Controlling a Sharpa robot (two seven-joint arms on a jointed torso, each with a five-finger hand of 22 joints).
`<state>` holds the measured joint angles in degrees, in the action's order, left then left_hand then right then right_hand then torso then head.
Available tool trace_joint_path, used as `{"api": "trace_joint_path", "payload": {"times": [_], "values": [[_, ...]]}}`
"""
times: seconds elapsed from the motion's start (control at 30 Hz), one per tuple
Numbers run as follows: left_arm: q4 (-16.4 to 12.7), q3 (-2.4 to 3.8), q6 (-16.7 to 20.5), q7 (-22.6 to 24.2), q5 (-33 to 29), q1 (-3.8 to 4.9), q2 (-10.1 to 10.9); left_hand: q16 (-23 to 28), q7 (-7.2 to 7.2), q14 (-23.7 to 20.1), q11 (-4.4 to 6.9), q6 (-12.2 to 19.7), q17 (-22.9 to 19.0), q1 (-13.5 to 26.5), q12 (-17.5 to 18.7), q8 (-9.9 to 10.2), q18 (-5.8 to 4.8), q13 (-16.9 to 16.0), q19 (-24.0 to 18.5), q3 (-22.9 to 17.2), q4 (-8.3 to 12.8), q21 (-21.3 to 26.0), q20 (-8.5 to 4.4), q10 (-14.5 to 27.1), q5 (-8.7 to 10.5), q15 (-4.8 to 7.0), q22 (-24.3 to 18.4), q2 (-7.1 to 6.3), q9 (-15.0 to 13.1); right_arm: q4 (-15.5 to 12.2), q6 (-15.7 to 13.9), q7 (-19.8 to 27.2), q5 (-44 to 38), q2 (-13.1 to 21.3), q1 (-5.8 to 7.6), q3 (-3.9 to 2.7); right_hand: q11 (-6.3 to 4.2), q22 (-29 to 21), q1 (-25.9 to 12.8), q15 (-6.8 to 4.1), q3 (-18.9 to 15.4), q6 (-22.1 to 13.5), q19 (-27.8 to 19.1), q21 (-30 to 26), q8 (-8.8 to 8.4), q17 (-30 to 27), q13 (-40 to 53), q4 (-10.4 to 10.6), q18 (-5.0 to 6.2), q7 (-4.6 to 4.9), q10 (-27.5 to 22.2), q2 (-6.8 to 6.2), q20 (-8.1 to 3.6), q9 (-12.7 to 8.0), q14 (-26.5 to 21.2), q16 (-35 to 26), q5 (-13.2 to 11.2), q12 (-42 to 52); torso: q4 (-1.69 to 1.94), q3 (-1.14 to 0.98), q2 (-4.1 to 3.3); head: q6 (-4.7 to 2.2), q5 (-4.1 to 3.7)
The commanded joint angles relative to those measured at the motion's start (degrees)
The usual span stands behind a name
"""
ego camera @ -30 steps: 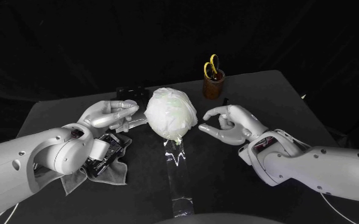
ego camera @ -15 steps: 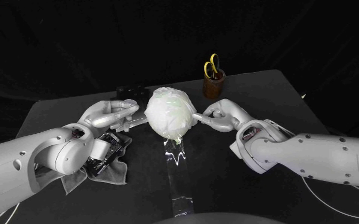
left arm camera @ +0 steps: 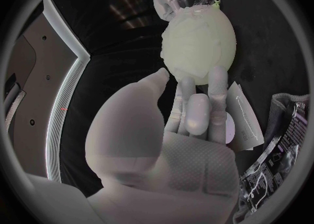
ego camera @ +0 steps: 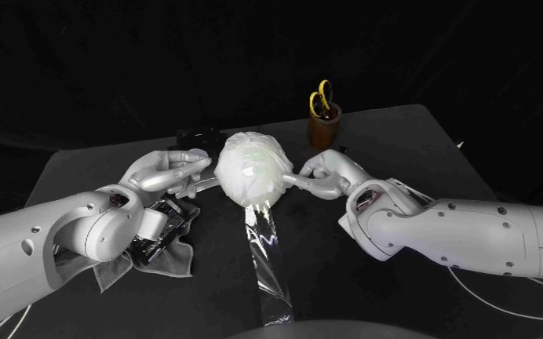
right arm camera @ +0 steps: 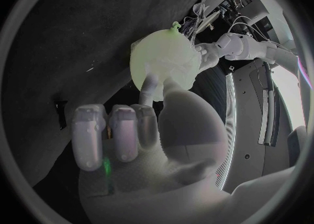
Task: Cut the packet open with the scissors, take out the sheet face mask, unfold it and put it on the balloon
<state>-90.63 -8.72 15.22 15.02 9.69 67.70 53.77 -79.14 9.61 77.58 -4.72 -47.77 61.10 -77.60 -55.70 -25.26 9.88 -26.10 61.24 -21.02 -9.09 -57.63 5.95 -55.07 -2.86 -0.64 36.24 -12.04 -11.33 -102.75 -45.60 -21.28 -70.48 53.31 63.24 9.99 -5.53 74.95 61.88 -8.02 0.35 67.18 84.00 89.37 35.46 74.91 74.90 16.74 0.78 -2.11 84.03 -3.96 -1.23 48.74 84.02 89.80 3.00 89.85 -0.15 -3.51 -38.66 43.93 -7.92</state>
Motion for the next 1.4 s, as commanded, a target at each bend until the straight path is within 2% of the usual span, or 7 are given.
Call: {"api": "trace_joint_path", "payload": {"times": [0.03, 0.23, 0.27, 0.3, 0.5, 0.87, 1.4], "values": [[-0.11, 0.05, -0.29, 0.55, -0.17, 0.03, -0.09, -0.2, -0.16, 0.36, 0.08, 0.25, 0.04, -0.75, 0.19, -0.17, 0.5, 0.04, 0.24, 0.27, -0.19, -0.37, -0.03, -0.31, 0.11, 0.0, 0.03, 0.04, 0.05, -0.52, -0.62, -0.21, -2.75, -0.15, 0.07, -0.09, -0.51, 14.96, -0.38, -0.46, -0.53, -0.09, 5.87, 0.34, 0.31, 15.09, 15.1, 0.06, -0.71, -0.48, 5.97, 0.59, -0.49, 0.09, 5.98, 0.2, -0.1, 0.15, -0.03, -0.03, 0.08, 0.13, -0.06], [-0.08, 0.05, -0.27, 0.55, -0.16, 0.03, -0.05, -0.3, -0.19, 0.56, 0.11, 0.23, 0.28, -0.92, 0.22, -0.22, 0.47, 0.14, 0.47, 0.35, -0.27, -0.44, -0.05, -0.43, 0.11, 0.03, 0.16, 0.09, 0.05, -1.23, -3.2, 2.87, -1.3, 0.4, 0.18, -0.2, -0.46, 14.57, 0.05, -0.47, -1.51, -0.95, 5.27, -0.89, 0.55, 15.09, 15.1, -0.1, -0.41, -0.4, 5.97, 0.69, -0.55, 0.03, 5.98, 0.2, -0.08, 0.15, -0.03, 0.01, 0.05, 0.25, 0.01], [-0.07, 0.05, -0.26, 0.55, -0.16, 0.03, -0.05, -0.3, -0.19, 0.56, 0.11, 0.23, 0.28, -0.92, 0.22, -0.22, 0.47, 0.14, 0.47, 0.35, -0.27, -0.44, -0.05, -0.43, 0.11, 0.03, 0.16, 0.09, 0.05, -1.26, -3.6, 3.17, -1.12, 0.47, 0.2, -0.2, -0.36, 14.38, 0.52, -0.41, -1.83, -1.48, 4.99, -1.45, 0.46, 15.09, 15.1, -0.11, -0.27, -0.27, 5.97, 0.68, -0.52, -0.09, 5.98, 0.2, -0.06, 0.15, -0.03, 0.01, 0.05, 0.25, 0.01], [-0.07, 0.05, -0.25, 0.55, -0.16, 0.03, -0.03, -0.3, -0.19, 0.56, 0.11, 0.23, 0.28, -0.92, 0.22, -0.22, 0.47, 0.14, 0.47, 0.35, -0.27, -0.44, -0.05, -0.43, 0.11, 0.03, 0.16, 0.09, 0.05, -1.29, -4.25, 3.63, -0.88, 0.59, 0.23, -0.21, 0.07, 13.56, 1.6, -0.09, -2.67, -2.87, 3.7, -4.02, -0.01, 15.09, 15.1, -0.09, 0.34, 0.22, 5.97, 0.73, -0.31, -0.63, 5.98, 0.2, 0.01, 0.15, -0.02, 0.01, 0.07, 0.22, 0.04], [-0.06, 0.05, -0.21, 0.58, -0.15, 0.03, 0.0, -0.3, -0.19, 0.56, 0.11, 0.23, 0.28, -0.92, 0.22, -0.22, 0.47, 0.14, 0.47, 0.35, -0.27, -0.44, -0.05, -0.43, 0.11, 0.03, 0.16, 0.09, 0.05, -1.55, -5.68, 4.79, -1.02, 0.91, 0.33, -0.27, 0.46, 13.31, 3.0, 0.26, -4.49, -3.78, 3.27, -4.82, -0.14, 15.09, 15.1, -0.16, 0.52, 0.65, 5.97, 0.5, 0.04, -1.36, 5.98, 0.2, 0.03, 0.15, -0.02, -0.05, 0.05, 0.18, 0.25], [-0.01, 0.05, -0.31, 0.6, -0.15, 0.02, -0.05, -0.3, -0.19, 0.56, 0.11, 0.23, 0.28, -0.92, 0.22, -0.22, 0.47, 0.14, 0.47, 0.35, -0.27, -0.44, -0.05, -0.43, 0.11, 0.03, 0.16, 0.09, 0.05, -2.04, -3.54, 3.21, -5.29, 0.65, 0.44, -0.33, 0.08, 14.32, 7.32, 0.03, -7.0, -2.73, 4.86, -1.67, 1.15, 15.09, 15.1, -0.33, -0.22, 0.18, 5.97, 0.23, -0.02, -2.02, 5.98, 0.2, -0.13, 0.15, -0.01, -0.01, 0.04, 0.11, 0.22], [-0.12, 0.05, -0.47, 0.58, -0.15, 0.02, 0.01, -0.31, -0.2, 0.6, 0.13, 0.23, 0.28, -1.03, 0.25, -0.24, 0.47, 0.2, 0.53, 0.41, -0.31, -0.42, -0.06, -0.48, 0.11, 0.04, 0.12, 0.08, 0.05, -1.48, 0.39, -0.97, -10.79, -0.56, 0.45, -0.33, -0.33, 14.98, 9.4, -0.29, -8.32, -1.93, 5.89, 0.4, 2.47, 15.09, 15.1, -0.26, -0.72, -0.3, 5.97, 0.93, -0.33, -2.05, 5.98, 0.2, -0.19, 0.15, 0.01, 0.01, 0.04, 0.3, 0.1]]}}
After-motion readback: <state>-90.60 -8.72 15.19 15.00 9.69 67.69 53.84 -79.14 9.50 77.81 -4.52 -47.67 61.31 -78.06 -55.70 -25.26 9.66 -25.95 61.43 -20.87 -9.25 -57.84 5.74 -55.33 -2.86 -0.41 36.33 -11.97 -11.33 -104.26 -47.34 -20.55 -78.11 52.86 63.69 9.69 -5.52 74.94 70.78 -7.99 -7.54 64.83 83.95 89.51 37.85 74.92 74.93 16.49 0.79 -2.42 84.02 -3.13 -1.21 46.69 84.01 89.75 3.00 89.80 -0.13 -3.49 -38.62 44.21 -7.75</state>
